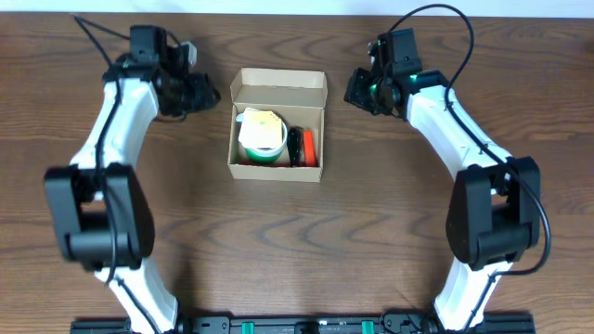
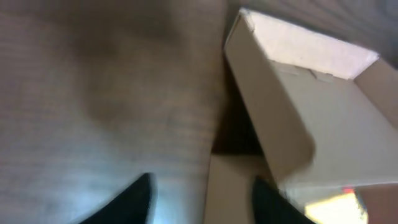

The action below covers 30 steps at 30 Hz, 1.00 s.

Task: Pack container
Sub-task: 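Bring both grippers to the box lid flap on either side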

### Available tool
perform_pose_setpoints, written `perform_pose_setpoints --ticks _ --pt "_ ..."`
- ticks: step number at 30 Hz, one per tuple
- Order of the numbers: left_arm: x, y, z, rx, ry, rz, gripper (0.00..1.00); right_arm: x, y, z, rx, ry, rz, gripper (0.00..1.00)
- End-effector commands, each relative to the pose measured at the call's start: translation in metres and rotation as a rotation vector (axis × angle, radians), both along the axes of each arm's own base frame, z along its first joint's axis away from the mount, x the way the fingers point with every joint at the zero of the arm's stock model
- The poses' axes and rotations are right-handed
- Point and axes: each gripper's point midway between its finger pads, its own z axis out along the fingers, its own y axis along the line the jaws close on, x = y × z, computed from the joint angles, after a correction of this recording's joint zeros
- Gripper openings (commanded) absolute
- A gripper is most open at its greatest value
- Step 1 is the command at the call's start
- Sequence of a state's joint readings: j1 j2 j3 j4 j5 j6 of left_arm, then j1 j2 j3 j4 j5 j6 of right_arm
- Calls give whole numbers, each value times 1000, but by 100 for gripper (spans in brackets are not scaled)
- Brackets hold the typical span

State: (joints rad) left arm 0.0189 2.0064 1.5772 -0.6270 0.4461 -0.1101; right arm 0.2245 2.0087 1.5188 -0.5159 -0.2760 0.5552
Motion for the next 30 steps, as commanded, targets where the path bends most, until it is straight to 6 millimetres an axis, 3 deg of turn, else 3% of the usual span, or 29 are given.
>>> perform_pose_setpoints --ticks 1,2,3,8,14,21,30 --pt "19 -9 -6 -70 12 2 21 -2 -1 -28 13 63 3 1" --pt "24 -11 -10 -93 27 14 8 -3 0 -34 20 78 -6 1" --pt "26 -12 -14 -105 39 23 5 -3 1 -37 28 89 -12 1" --pt "30 -26 -37 -200 92 11 6 0 13 -50 89 102 7 1" --pt "34 -40 -50 -299 114 2 6 8 33 -58 214 104 25 1" --pt "36 -50 -44 -357 96 -29 6 9 50 -70 280 117 52 1" --pt "42 -70 -29 -424 39 -100 6 26 67 -45 376 1 119 1"
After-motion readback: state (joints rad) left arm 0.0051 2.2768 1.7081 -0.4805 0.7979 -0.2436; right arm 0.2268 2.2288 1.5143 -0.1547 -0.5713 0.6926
